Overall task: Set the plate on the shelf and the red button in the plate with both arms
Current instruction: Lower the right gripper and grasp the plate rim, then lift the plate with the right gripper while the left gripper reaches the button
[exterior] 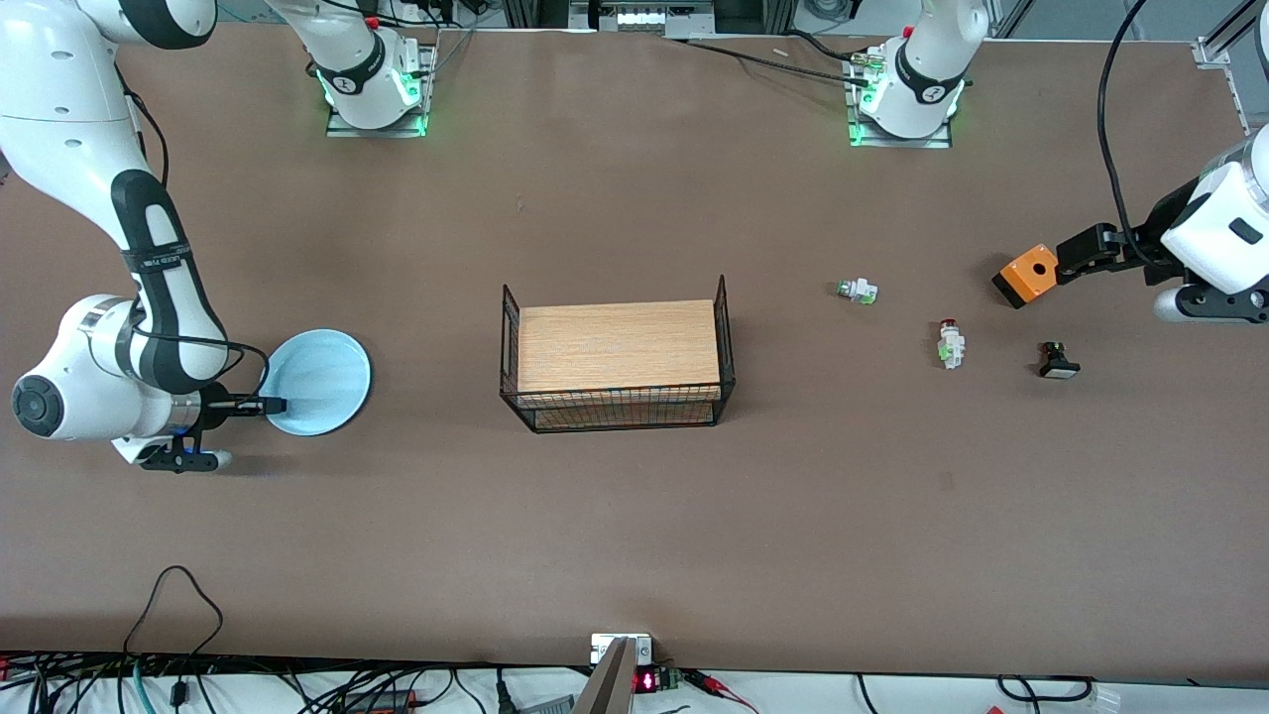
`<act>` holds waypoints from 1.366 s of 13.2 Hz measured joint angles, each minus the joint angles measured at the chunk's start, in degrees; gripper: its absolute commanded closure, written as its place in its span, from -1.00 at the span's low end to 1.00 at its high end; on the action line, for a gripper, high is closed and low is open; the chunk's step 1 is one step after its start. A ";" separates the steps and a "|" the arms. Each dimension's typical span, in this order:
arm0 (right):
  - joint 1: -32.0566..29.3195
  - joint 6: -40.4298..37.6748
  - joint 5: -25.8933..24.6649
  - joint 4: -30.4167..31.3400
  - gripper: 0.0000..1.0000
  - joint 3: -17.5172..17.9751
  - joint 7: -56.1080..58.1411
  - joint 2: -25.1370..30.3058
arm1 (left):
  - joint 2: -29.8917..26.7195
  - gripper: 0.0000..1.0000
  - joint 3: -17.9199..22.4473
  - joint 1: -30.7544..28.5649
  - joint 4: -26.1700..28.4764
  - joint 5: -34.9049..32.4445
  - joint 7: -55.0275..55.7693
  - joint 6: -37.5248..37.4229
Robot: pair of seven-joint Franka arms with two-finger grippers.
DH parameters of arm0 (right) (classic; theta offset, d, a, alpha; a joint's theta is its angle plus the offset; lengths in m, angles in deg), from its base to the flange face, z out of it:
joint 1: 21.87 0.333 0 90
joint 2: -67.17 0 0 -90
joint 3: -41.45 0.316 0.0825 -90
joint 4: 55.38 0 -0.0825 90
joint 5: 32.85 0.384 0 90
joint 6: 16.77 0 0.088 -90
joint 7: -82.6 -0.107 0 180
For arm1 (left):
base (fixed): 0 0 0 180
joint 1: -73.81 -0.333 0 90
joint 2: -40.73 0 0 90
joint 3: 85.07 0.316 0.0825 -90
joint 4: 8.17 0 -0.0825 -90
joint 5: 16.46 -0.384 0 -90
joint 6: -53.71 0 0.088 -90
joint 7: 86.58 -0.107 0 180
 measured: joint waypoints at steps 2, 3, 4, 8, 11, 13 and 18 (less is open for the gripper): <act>-0.79 -0.89 0.24 -0.14 0.81 0.00 0.01 0.01 | 0.00 -1.00 -0.01 0.00 0.00 0.00 0.00 0.00; -1.06 -1.39 0.25 -0.14 0.89 0.01 0.03 0.00 | 0.00 -1.00 -0.03 0.00 0.00 0.00 0.00 0.00; -1.19 -2.34 0.38 -0.23 0.98 0.04 0.15 0.08 | 0.00 -1.00 -0.07 0.02 0.00 0.00 0.00 0.00; -1.20 -6.29 0.56 -1.33 1.00 0.21 0.36 0.38 | 0.00 -1.00 -0.16 0.04 0.00 0.00 0.00 0.00; -1.20 -11.20 0.56 -4.38 1.00 0.22 0.35 0.37 | 0.48 -1.00 -0.20 0.06 0.01 0.00 0.00 0.01; -1.21 -16.23 0.56 -7.16 1.00 0.22 0.35 0.37 | 0.67 -1.00 -0.59 0.10 0.01 -0.28 0.00 0.02; -1.14 -30.70 0.55 -16.92 1.00 0.28 -0.66 1.02 | 1.60 -1.00 -1.98 0.51 0.97 -3.01 0.00 -1.07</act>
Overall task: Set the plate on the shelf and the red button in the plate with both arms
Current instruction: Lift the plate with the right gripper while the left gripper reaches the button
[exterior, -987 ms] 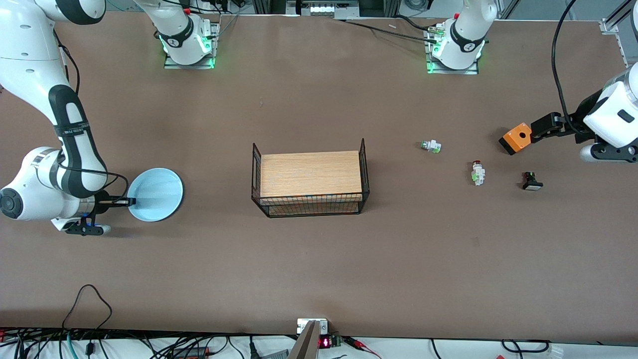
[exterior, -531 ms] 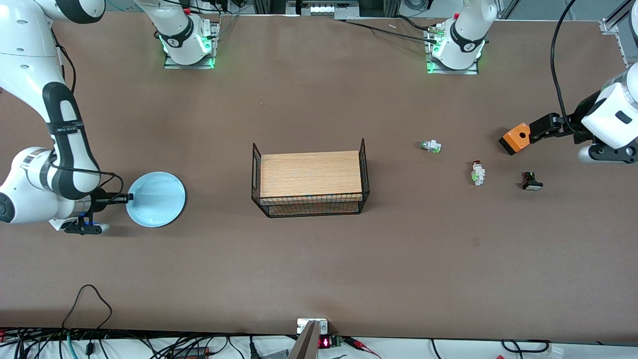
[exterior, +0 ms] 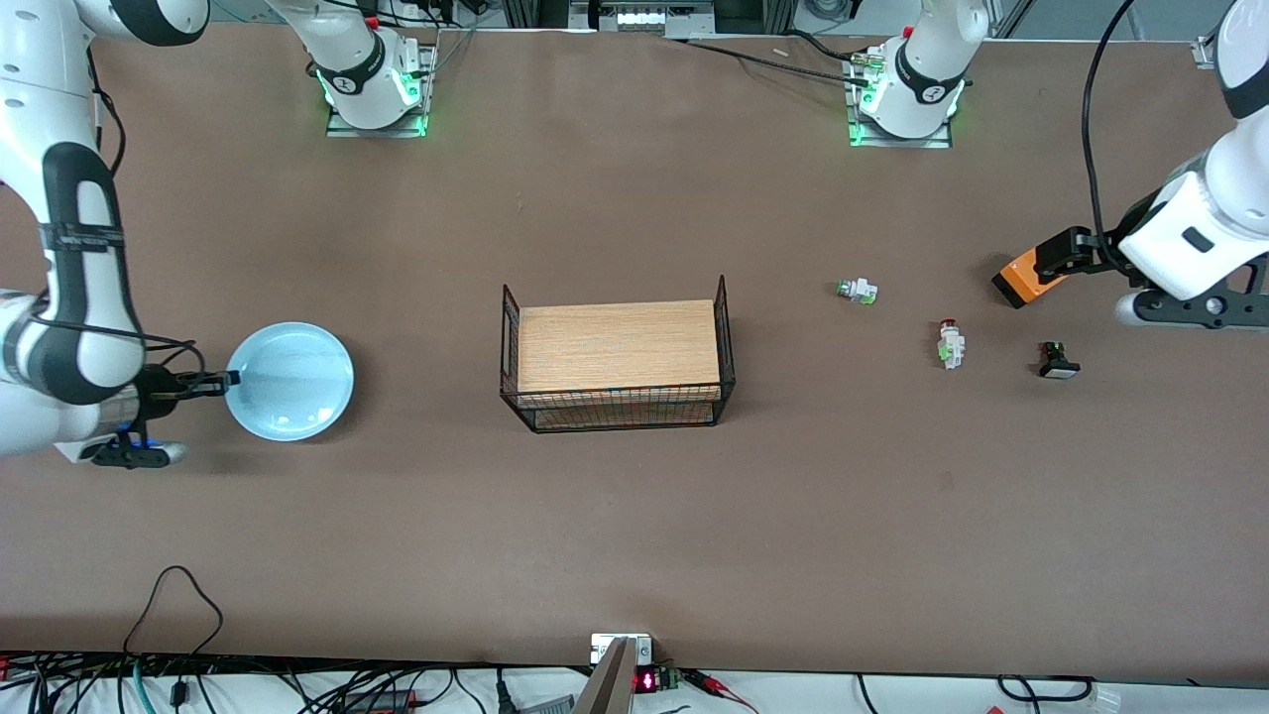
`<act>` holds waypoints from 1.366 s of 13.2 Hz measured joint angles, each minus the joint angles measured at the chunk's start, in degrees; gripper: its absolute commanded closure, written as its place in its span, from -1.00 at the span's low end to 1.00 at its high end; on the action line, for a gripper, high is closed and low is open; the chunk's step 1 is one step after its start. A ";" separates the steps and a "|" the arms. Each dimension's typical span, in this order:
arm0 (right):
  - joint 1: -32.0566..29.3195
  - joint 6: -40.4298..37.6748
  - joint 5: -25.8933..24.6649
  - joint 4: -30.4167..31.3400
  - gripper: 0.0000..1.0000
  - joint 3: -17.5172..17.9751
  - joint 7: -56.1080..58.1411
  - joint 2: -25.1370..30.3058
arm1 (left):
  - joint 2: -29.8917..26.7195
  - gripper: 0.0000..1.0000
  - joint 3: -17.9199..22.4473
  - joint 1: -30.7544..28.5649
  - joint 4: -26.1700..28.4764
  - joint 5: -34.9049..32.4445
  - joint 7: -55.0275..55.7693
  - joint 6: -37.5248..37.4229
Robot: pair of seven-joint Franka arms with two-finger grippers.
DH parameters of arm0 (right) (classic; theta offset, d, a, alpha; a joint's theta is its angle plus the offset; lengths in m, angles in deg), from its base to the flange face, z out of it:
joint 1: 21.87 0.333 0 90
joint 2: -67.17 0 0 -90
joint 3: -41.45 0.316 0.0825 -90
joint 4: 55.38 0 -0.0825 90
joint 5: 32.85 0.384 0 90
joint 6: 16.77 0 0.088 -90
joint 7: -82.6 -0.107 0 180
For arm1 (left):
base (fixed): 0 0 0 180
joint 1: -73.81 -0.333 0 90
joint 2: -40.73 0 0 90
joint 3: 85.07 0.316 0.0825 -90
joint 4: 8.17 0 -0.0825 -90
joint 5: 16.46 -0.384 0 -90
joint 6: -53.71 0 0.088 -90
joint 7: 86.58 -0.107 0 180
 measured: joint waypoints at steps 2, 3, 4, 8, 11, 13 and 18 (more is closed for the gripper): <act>0.38 -6.13 0.00 -3.52 1.00 0.42 -2.39 1.25 | 2.53 -1.00 0.07 -0.29 0.65 -0.07 0.00 0.08; 0.85 -9.05 0.00 -5.01 1.00 0.67 -3.93 2.16 | 3.97 -1.00 0.08 -0.38 0.88 -0.07 0.00 0.58; 1.69 -11.75 0.00 -6.21 1.00 0.82 -5.66 3.19 | 5.05 -1.00 0.08 -0.43 1.55 -0.07 0.00 1.86; 6.08 -17.55 1.42 -7.93 1.00 1.01 -14.11 8.35 | 5.78 -1.00 0.16 -1.19 7.62 -0.08 0.00 8.63; 8.09 -19.73 8.23 -7.96 1.00 1.02 -25.86 11.30 | 5.80 -1.00 0.30 -3.26 14.28 -0.09 -0.13 16.29; 9.64 -19.83 10.63 -7.99 1.00 1.12 -31.88 12.77 | 5.84 -1.00 0.35 -4.87 19.24 -0.09 -0.72 21.33; 20.26 -19.64 11.22 -8.38 1.00 1.46 -49.81 15.57 | 5.81 -1.00 0.34 -5.68 27.34 -0.09 -1.18 28.61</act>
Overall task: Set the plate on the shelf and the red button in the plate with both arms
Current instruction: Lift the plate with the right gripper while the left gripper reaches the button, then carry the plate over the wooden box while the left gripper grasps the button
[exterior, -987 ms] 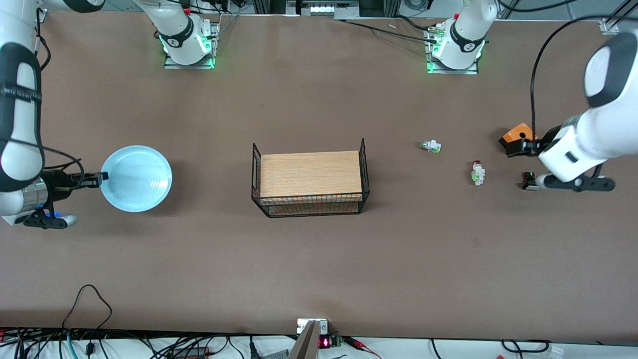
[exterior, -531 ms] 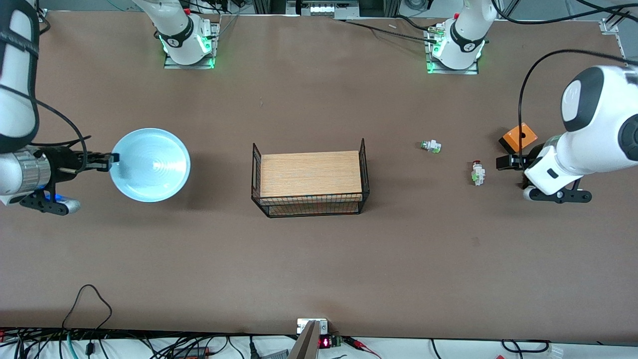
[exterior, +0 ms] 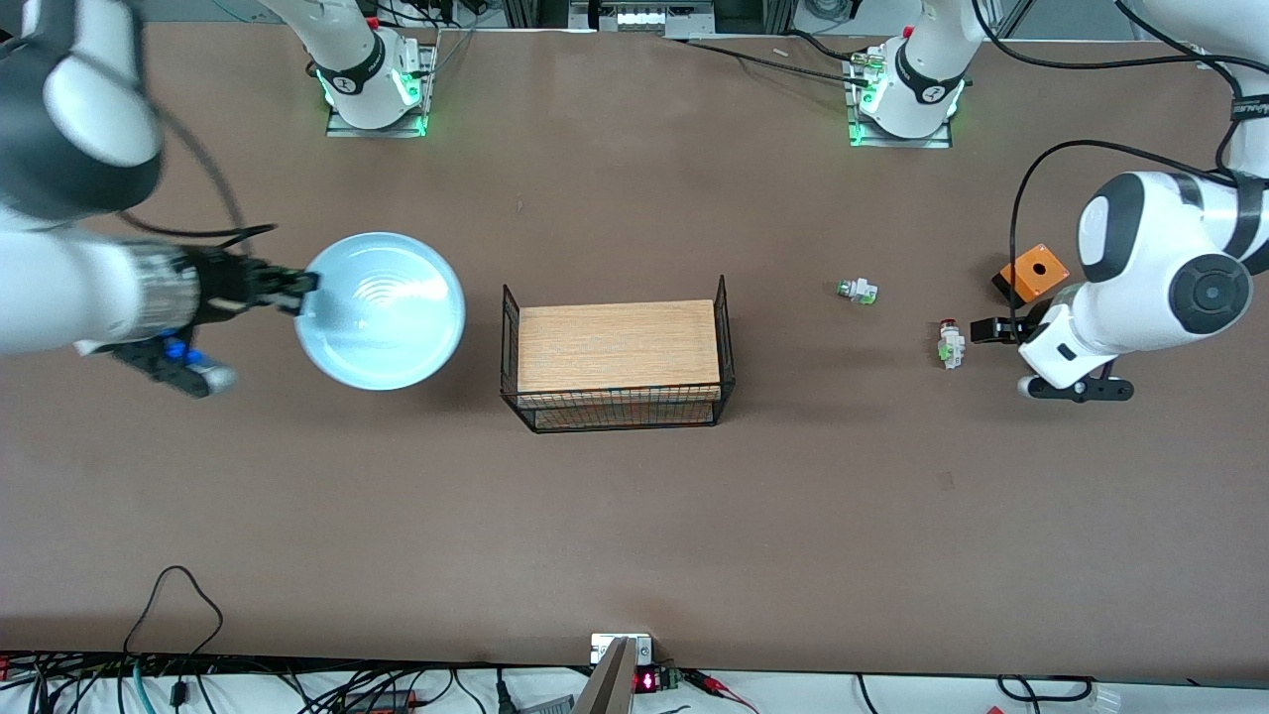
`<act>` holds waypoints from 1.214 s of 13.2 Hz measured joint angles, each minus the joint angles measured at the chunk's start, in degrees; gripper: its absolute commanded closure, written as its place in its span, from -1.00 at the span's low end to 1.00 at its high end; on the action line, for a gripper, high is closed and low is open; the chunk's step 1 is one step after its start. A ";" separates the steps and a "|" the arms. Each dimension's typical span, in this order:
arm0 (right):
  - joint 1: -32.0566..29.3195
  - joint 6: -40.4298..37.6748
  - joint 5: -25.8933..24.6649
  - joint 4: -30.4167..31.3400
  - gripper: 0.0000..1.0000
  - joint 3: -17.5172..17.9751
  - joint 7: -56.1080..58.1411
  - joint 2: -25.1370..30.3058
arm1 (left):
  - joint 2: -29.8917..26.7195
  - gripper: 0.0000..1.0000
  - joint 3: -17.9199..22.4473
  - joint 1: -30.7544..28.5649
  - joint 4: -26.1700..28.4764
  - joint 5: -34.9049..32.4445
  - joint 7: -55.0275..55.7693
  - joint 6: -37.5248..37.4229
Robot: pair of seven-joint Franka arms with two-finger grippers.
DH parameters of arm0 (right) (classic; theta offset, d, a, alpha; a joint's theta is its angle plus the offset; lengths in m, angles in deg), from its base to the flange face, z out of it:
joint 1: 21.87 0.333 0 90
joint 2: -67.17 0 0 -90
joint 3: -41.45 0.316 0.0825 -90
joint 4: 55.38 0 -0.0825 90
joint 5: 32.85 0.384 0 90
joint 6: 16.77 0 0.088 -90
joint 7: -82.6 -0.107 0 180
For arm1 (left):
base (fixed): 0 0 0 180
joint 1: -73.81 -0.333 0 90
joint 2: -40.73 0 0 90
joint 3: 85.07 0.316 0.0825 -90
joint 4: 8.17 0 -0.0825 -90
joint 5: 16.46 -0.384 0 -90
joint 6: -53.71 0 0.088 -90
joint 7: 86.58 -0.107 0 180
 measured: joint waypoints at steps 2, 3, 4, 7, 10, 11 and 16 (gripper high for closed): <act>3.25 0.33 0.00 -0.38 1.00 0.01 -4.29 0.18 | -0.01 -1.00 0.00 -0.02 3.72 0.00 0.00 4.05; 4.26 0.62 0.00 -0.40 1.00 0.00 -5.61 0.18 | 0.00 -1.00 0.00 -0.09 5.66 0.00 0.00 6.20; 4.94 1.27 0.00 -0.40 1.00 0.00 -6.46 0.17 | 0.00 -1.00 0.00 -0.24 7.42 0.00 0.00 8.21; 6.40 2.32 0.61 -0.40 1.00 0.00 -8.41 0.17 | 0.34 -1.00 0.01 -0.99 11.65 0.00 -0.11 13.96; 9.08 2.57 0.72 -0.40 1.00 -0.02 -10.28 0.15 | 3.49 -1.00 0.02 -1.82 13.61 0.00 -1.20 18.58; 10.36 3.01 0.71 -0.40 1.00 -0.02 -11.39 0.09 | 4.84 -1.00 0.02 -1.94 13.63 0.00 -1.52 19.45; 19.35 8.34 -3.74 1.25 1.00 -0.03 -16.46 -1.10 | 7.97 -0.98 -0.11 -1.94 13.61 0.00 -2.05 22.25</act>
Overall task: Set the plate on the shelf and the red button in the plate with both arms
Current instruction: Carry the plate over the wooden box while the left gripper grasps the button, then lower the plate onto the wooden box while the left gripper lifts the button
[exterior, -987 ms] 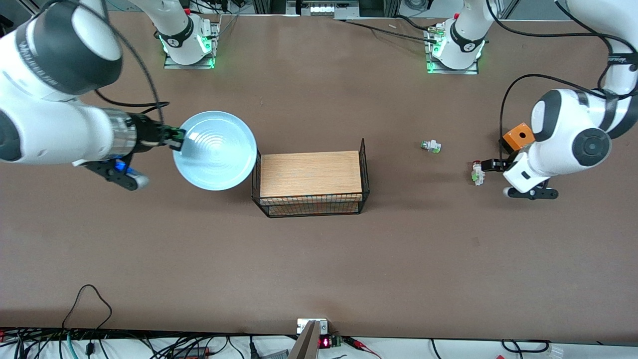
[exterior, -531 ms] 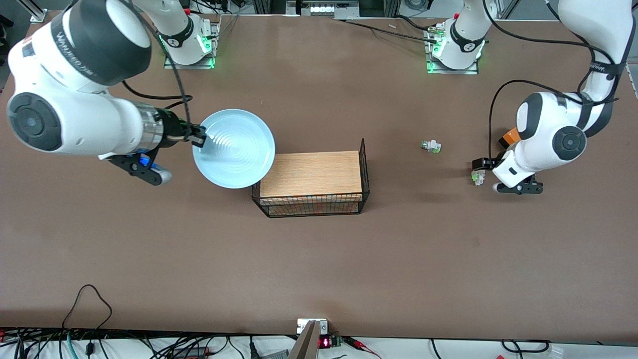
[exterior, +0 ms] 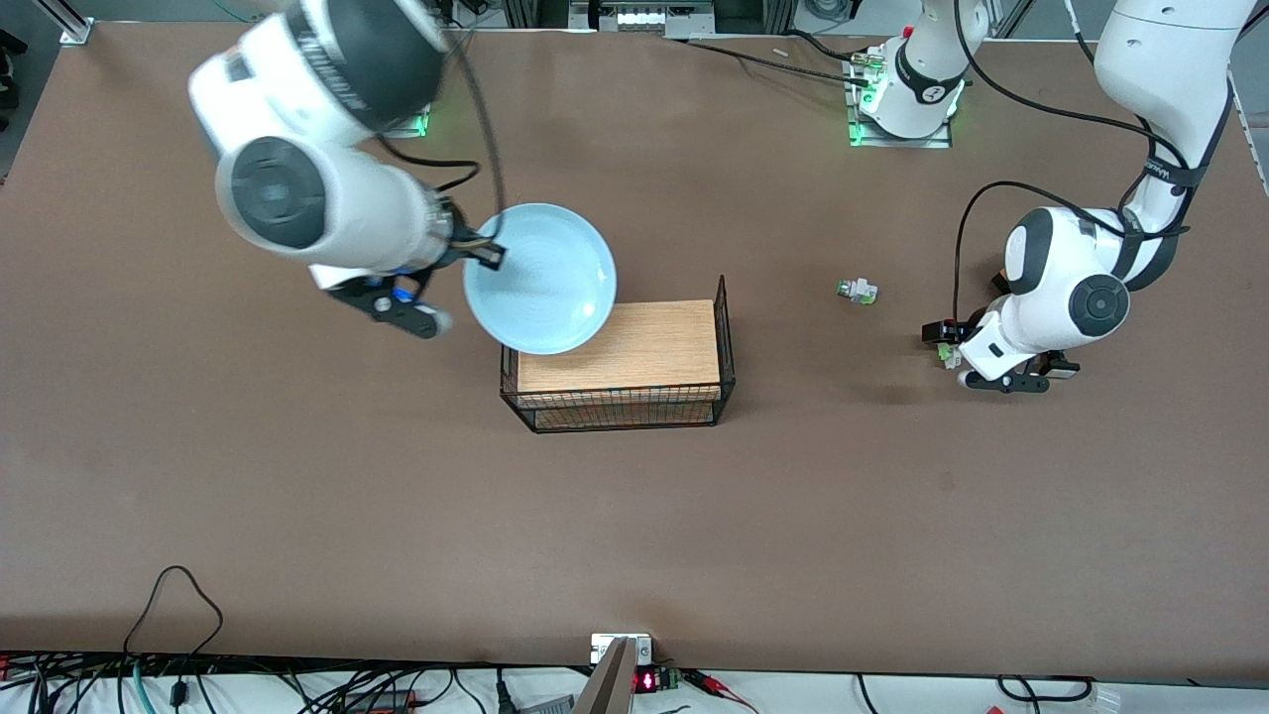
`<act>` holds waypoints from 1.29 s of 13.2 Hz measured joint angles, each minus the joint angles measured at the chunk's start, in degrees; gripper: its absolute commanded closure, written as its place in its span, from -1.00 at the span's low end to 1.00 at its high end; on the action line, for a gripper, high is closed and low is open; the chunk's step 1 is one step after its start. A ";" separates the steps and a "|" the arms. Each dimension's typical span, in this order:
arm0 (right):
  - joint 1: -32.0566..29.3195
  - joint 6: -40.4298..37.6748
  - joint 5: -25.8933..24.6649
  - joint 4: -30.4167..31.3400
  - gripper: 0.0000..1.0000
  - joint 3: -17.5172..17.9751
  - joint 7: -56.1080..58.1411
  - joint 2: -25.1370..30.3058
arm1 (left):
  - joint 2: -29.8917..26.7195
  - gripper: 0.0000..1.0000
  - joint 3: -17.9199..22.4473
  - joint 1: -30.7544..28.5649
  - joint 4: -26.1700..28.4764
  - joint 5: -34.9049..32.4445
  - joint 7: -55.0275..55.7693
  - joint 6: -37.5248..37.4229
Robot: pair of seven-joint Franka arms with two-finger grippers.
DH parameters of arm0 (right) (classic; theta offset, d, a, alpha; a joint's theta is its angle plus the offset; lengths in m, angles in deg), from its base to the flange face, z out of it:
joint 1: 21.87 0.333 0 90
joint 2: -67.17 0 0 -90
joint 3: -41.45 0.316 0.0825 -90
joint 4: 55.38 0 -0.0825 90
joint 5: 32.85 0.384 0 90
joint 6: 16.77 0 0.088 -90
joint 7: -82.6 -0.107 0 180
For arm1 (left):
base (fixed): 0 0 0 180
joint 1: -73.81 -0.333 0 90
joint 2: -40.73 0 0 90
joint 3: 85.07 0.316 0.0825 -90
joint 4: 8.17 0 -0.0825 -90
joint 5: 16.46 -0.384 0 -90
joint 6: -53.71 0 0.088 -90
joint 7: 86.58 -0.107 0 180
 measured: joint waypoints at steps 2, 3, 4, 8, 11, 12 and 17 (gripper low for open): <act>2.48 3.49 -0.88 1.92 1.00 -0.01 -2.90 -0.57 | 0.96 -0.51 0.00 0.00 0.00 0.00 -0.18 0.93; 3.11 4.65 -0.93 2.43 1.00 -0.02 -3.64 -0.73 | 1.19 0.08 0.00 0.00 0.00 0.00 -0.24 1.04; 3.40 5.45 -0.94 2.82 1.00 -0.02 -4.05 -0.77 | 1.23 0.39 0.00 0.00 -0.01 0.00 -0.29 1.06; 3.99 10.31 -0.94 6.12 1.00 -0.04 -4.26 -0.80 | 1.23 1.00 0.00 -0.01 -0.04 0.00 -0.32 1.00; 5.09 14.89 -0.94 9.08 1.00 -0.03 -4.36 -0.86 | 1.22 1.00 0.00 -0.01 -0.37 0.00 -0.37 0.39; 5.21 16.54 -0.94 10.00 1.00 -0.04 -4.38 -0.89 | 1.13 1.00 0.00 -0.01 -1.06 0.00 -0.38 -0.93; 5.75 21.32 -0.94 12.26 1.00 -0.05 -4.38 -1.71 | -2.95 1.00 -0.78 0.01 -9.04 0.00 -0.41 -13.31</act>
